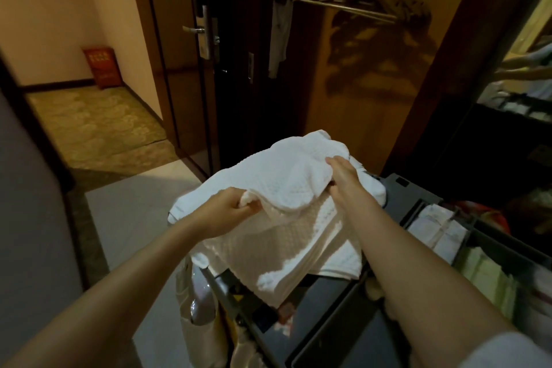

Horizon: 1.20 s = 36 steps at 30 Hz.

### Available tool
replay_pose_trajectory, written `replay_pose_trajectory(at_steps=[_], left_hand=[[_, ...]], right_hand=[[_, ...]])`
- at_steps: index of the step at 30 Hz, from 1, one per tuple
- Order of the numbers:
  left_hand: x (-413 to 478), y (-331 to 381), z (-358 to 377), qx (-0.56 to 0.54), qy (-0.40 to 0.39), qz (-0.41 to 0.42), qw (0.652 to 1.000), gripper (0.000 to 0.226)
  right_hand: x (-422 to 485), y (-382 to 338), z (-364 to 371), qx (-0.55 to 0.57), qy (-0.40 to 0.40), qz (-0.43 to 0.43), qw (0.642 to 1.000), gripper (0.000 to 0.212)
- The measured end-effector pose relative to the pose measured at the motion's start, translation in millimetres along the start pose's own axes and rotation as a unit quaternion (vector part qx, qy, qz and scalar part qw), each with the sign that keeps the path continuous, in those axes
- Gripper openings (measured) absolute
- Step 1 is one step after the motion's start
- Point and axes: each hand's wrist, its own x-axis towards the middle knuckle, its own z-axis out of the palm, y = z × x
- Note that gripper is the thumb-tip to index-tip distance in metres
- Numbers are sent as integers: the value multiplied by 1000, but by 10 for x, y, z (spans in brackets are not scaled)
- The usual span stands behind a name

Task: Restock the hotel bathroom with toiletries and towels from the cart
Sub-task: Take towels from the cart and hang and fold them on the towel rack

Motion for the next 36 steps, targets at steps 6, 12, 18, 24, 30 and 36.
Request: replay_pose_trajectory(at_steps=[6, 12, 18, 24, 30, 36], left_hand=[[143, 46, -278, -75, -69, 4, 995, 19], [285, 199, -127, 36, -146, 67, 986, 20], [177, 253, -186, 25, -228, 78, 970, 25], [55, 368, -101, 136, -249, 75, 956, 17], [-87, 500, -8, 186, -214, 50, 958, 19], [-195, 423, 222, 205, -215, 41, 954, 31]], right_hand=[[424, -29, -94, -137, 31, -4, 990, 36], [690, -71, -103, -254, 75, -92, 960, 23], [759, -294, -191, -240, 117, -179, 947, 23], [632, -205, -407, -278, 119, -184, 935, 24], [551, -150, -517, -278, 126, -162, 938, 31], [499, 97, -600, -372, 118, -102, 915, 39]])
